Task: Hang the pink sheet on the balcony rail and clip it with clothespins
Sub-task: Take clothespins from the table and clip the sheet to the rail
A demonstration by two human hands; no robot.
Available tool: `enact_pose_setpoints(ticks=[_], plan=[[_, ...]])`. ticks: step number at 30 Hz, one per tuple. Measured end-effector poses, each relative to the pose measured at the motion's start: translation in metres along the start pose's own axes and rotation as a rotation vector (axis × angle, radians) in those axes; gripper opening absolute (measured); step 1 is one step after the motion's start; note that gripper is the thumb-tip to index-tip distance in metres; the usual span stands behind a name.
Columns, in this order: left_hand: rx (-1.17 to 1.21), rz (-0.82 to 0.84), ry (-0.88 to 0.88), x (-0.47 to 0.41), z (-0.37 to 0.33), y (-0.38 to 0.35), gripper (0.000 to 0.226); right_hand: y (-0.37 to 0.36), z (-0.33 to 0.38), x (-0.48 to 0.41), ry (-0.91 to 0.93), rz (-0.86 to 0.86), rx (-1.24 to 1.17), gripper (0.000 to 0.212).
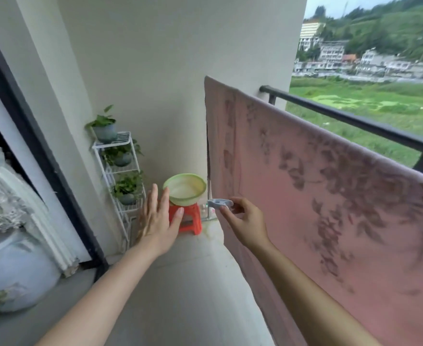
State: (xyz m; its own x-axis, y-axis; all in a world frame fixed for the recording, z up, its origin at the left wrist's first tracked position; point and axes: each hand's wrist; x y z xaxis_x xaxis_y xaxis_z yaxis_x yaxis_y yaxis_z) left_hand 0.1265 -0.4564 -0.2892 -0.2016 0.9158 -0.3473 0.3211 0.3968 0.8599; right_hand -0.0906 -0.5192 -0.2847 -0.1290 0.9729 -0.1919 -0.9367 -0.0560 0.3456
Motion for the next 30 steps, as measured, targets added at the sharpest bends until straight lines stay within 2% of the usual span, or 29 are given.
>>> enact_pose_setpoints(ticks=[5, 9, 11, 15, 21, 26, 30], plan=[[0.078, 0.001, -0.013, -0.132, 0.083, -0.022, 0.067, -0.083, -0.002, -0.131, 0.003, -0.063, 0.006, 0.045], [0.114, 0.054, -0.033, -0.242, 0.134, -0.032, 0.067, -0.123, 0.006, -0.219, -0.046, -0.114, 0.015, 0.027], [0.143, 0.091, -0.022, -0.292, 0.152, -0.043, 0.067, -0.135, 0.004, -0.261, -0.055, -0.145, 0.024, 0.028], [0.247, 0.156, 0.009, -0.382, 0.179, -0.082, 0.069, -0.164, -0.017, -0.345, -0.109, -0.172, 0.04, 0.017], [0.259, 0.244, -0.01, -0.513, 0.214, -0.16, 0.071, -0.21, -0.078, -0.484, -0.159, -0.2, 0.09, 0.034], [0.264, 0.304, -0.028, -0.646, 0.225, -0.202, 0.069, -0.24, -0.108, -0.611, -0.228, -0.23, -0.01, 0.022], [0.342, 0.296, -0.046, -0.747, 0.227, -0.217, 0.064, -0.254, -0.106, -0.694, -0.251, -0.209, -0.038, 0.014]])
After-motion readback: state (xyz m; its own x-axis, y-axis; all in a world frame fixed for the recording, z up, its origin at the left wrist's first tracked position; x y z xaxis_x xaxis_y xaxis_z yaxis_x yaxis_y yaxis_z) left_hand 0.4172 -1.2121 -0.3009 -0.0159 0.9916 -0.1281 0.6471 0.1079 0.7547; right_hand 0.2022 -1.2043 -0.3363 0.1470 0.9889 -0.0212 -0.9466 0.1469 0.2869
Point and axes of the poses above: each hand's wrist, its own x-axis away from the middle knuckle, its own y-axis out of the back of the hand, z = x × y, and after that the axes turned 9 degrees about -y, right-handed
